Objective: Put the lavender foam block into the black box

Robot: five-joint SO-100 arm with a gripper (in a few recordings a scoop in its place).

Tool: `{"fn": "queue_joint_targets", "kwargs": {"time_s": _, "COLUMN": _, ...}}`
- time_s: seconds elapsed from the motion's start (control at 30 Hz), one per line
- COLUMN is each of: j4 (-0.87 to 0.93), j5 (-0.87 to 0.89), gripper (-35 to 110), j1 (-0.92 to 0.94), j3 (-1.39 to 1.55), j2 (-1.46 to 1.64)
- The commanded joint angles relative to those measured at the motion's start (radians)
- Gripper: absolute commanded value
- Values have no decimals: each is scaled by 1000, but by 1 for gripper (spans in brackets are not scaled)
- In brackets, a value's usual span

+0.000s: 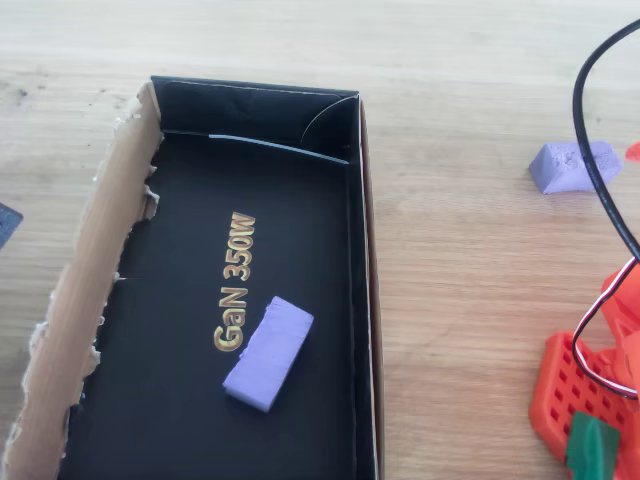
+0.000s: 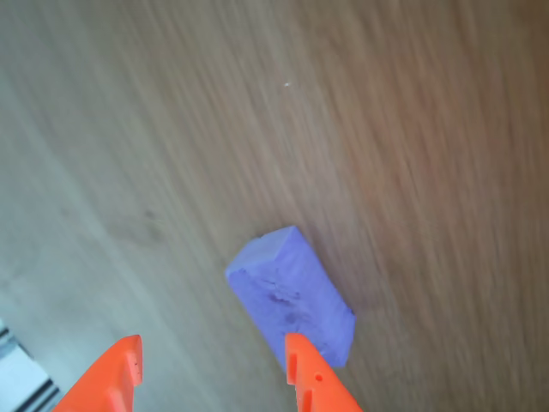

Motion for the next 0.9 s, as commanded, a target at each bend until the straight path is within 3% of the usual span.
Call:
{"fn": "queue_joint_targets", "kwargs": {"time_s": 0.0, "j4": 14, "j5": 26, "gripper": 22, "j1": -20, "j3": -31, "j2": 21}}
{"fn": "queue_joint_targets", "kwargs": {"time_s": 0.87, "j4": 0, "j5": 118, "gripper": 23, "j1": -91, "j3": -31, "j2": 18}}
